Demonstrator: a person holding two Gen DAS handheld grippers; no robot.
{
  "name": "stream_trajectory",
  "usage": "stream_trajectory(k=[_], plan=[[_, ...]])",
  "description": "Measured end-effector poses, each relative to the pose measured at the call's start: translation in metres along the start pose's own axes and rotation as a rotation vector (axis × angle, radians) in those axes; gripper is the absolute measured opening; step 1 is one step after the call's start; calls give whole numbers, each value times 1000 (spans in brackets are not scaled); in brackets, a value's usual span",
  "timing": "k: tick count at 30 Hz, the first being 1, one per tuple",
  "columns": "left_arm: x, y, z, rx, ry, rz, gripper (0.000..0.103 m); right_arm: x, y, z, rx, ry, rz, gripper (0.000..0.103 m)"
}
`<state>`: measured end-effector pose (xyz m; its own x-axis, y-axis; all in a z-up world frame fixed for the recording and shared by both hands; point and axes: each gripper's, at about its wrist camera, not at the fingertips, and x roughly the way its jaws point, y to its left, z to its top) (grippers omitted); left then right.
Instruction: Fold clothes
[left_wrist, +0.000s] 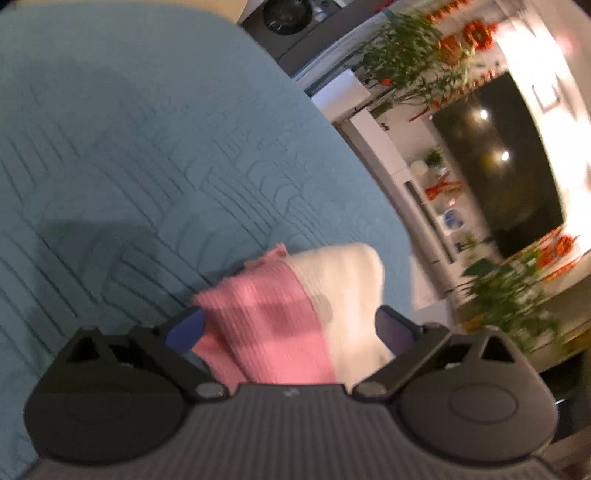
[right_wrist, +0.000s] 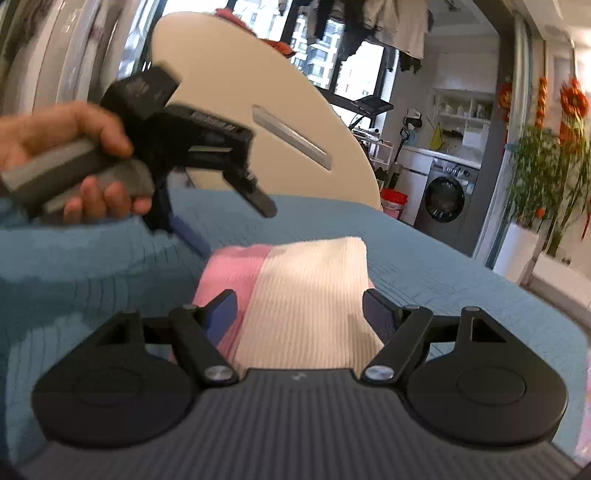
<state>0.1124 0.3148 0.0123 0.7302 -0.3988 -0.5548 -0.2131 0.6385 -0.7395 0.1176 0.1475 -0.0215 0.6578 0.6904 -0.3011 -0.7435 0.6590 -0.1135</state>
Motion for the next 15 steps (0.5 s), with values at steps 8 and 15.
stream_trajectory(k=[8,15], plan=[[10,17,1,-73,-26,-63,90,4,-76,6,393,-4,118,51],[20,31,-7,-128,-45,-3,91,77,-123,17,494,51,258,45]])
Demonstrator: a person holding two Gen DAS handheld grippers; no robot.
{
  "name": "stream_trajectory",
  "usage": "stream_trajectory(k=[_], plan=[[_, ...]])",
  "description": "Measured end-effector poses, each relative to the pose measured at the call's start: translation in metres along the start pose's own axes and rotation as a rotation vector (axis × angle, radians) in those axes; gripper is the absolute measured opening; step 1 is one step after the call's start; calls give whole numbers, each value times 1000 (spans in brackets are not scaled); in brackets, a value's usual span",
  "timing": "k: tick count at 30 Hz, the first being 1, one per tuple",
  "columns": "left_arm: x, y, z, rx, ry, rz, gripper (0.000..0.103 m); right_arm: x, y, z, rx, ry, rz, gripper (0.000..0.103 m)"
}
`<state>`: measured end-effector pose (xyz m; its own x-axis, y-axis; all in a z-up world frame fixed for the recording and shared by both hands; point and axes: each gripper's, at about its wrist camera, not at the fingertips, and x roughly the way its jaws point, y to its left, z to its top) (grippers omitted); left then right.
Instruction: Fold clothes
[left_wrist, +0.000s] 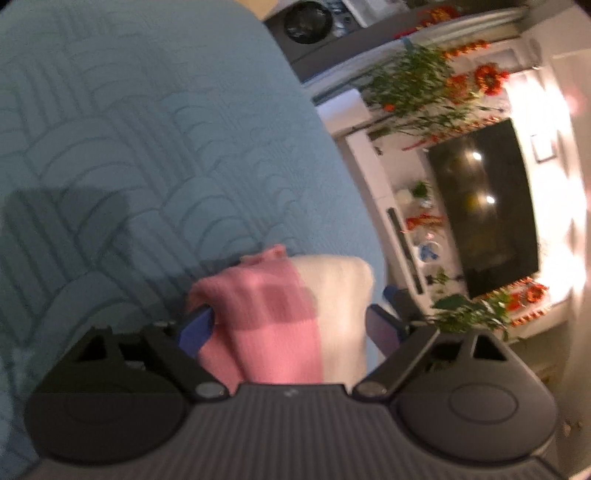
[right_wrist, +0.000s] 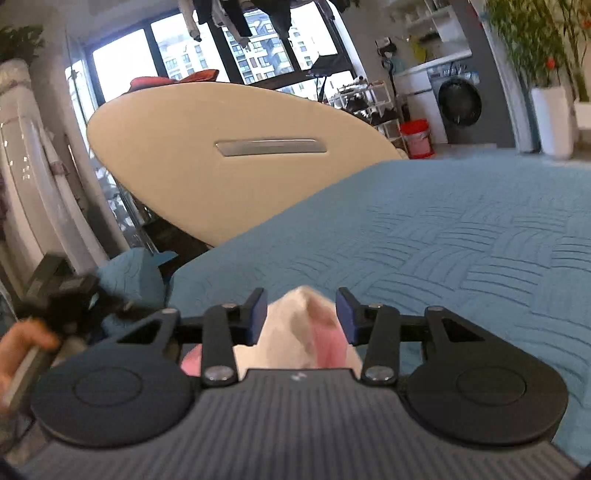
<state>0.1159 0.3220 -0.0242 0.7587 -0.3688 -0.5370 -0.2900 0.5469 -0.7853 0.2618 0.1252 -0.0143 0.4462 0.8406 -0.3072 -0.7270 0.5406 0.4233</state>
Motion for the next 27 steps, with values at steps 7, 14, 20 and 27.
stream_trajectory(k=[7,14,20,27], plan=[[20,7,2,-41,-6,-73,87,27,0,-21,-3,105,86,27],[20,9,3,-35,-16,-151,45,23,-7,-23,38,80,81,18],[23,-9,-4,123,-25,20,23,27,-19,-18,116,61,101,18],[14,-22,-4,179,-89,51,11,29,-21,-18,154,38,69,14]])
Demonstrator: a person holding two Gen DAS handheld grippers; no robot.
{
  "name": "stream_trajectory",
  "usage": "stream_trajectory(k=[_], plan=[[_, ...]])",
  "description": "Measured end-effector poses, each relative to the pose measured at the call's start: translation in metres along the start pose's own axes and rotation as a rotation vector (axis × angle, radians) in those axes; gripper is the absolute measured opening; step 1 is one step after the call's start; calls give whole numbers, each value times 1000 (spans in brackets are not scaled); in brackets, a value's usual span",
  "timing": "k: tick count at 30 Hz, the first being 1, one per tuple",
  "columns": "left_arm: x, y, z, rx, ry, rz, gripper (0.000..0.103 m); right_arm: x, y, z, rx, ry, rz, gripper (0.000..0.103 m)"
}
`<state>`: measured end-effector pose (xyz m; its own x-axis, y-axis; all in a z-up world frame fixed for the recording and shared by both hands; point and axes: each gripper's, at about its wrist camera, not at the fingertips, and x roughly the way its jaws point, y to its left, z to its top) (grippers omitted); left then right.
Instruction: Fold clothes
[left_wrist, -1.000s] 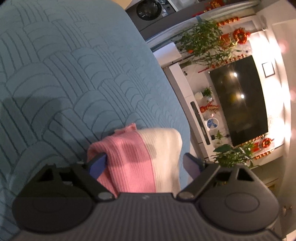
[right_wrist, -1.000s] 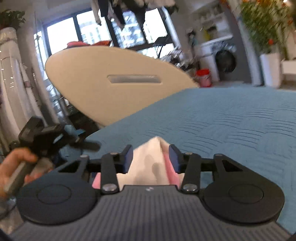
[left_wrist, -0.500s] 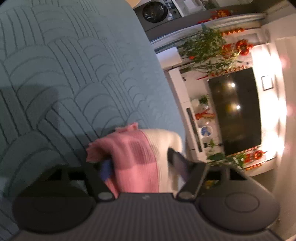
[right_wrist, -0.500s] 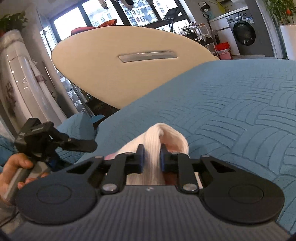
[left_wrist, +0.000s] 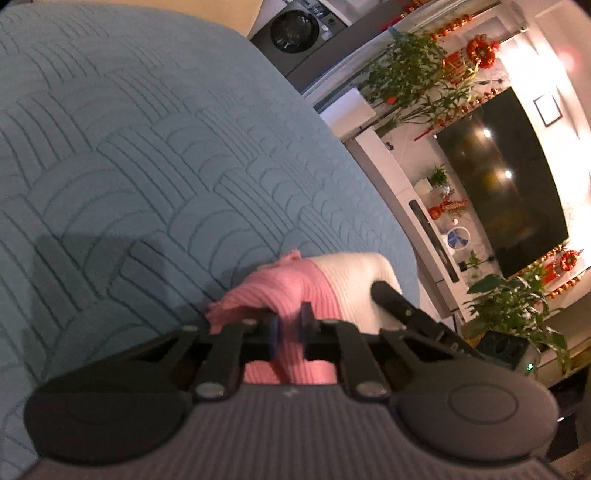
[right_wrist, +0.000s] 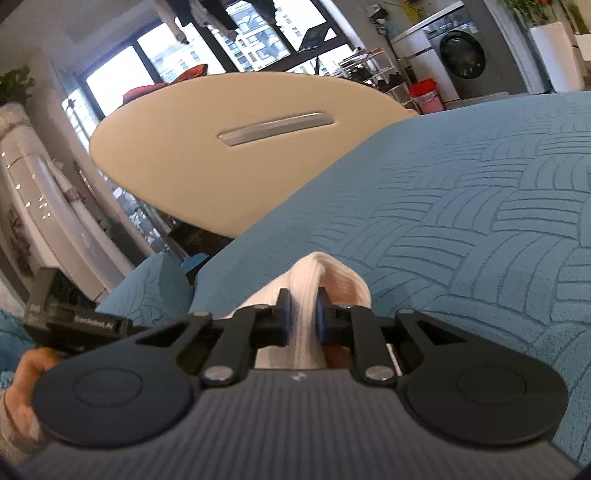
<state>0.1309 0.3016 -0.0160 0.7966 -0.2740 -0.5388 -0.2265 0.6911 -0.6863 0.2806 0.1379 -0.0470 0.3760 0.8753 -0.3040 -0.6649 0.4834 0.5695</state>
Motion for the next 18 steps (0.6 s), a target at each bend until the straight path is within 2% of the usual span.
stream_trajectory(k=[4,5,6,7,8,10,12,15,16,18], plan=[[-9,-9,3,68,-43,-20,11,-6,13,5,-18,-42,-25,13],[-1,-6,3,77,-19,20,12,-2,6,2,-4,-30,-57,13],[7,1,2,58,11,49,18,2,0,-2,9,-18,-89,13],[14,9,1,26,35,61,21,6,-9,-7,52,-8,-102,15],[17,16,1,-15,44,55,21,8,-26,-14,157,-5,-74,20],[12,15,4,-40,36,56,31,11,-51,-24,325,-2,-28,26],[-2,8,5,-21,0,73,33,2,-42,-14,271,-16,-48,34],[-17,2,9,-15,-35,66,38,-12,-28,0,189,-38,-77,34],[-21,-1,11,-11,-49,61,44,-18,-19,4,139,-46,-96,34],[-30,-16,14,61,-77,45,52,-32,15,8,-62,-64,-172,34]])
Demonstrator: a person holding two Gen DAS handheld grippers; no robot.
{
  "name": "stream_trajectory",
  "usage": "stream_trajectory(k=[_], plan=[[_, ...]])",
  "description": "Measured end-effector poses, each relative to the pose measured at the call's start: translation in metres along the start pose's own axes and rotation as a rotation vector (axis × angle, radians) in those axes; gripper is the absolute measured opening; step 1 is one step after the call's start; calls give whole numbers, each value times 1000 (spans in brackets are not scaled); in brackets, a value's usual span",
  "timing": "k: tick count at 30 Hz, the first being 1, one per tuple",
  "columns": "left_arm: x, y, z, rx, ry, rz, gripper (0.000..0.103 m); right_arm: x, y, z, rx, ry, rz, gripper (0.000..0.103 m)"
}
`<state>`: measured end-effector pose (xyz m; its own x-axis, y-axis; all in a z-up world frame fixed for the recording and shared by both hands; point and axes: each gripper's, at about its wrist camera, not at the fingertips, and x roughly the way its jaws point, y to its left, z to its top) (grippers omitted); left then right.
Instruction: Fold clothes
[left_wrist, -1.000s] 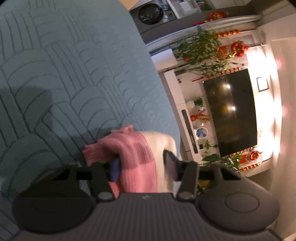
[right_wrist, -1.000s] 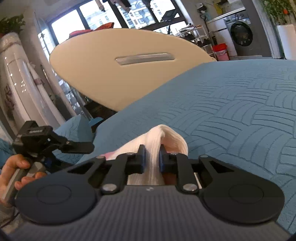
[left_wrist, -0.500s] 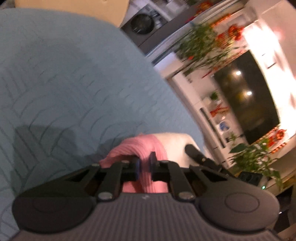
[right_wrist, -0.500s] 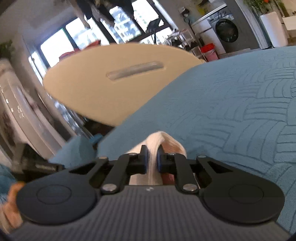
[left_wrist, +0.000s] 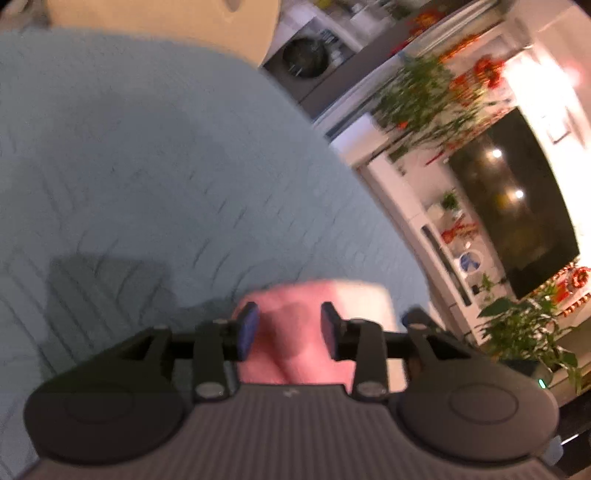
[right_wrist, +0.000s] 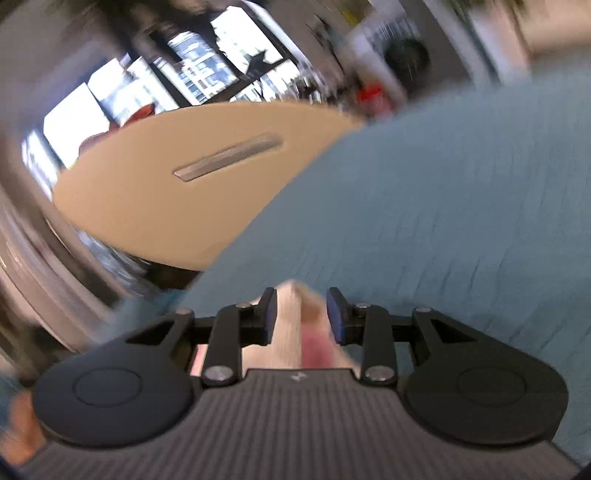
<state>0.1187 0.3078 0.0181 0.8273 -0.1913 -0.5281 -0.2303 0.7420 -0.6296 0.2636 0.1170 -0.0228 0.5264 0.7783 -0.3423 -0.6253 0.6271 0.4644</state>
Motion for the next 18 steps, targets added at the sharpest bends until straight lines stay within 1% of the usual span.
stream_trajectory(k=[1,3,5,7,8,9,10,11,12,13,15,16,18], plan=[[-4,-8,2,42,-15,-10,58,-10,17,0,-113,-6,-23,34],[-3,-24,-3,126,5,-48,65,-25,58,-18,-380,31,-15,33],[6,-41,-12,210,50,-83,68,-27,86,-42,-555,96,0,32],[16,-52,-23,269,113,-88,69,-27,111,-65,-717,164,9,32],[20,-57,-29,297,144,-89,71,-21,119,-76,-759,204,-5,31],[25,-61,-33,332,173,-73,78,-15,125,-84,-794,238,-16,33],[30,-65,-38,372,201,-48,78,-10,125,-87,-809,250,-20,34],[35,-69,-45,432,213,-5,78,-8,125,-86,-810,248,-18,37],[39,-71,-52,484,210,25,78,-7,122,-82,-794,257,-14,39],[41,-74,-55,517,206,37,78,-5,117,-76,-752,278,0,39],[38,-81,-56,536,200,41,78,-3,104,-62,-667,317,32,39],[36,-82,-57,534,196,39,78,-6,97,-55,-626,329,62,39],[32,-85,-58,530,181,28,80,-15,86,-44,-593,309,113,40]])
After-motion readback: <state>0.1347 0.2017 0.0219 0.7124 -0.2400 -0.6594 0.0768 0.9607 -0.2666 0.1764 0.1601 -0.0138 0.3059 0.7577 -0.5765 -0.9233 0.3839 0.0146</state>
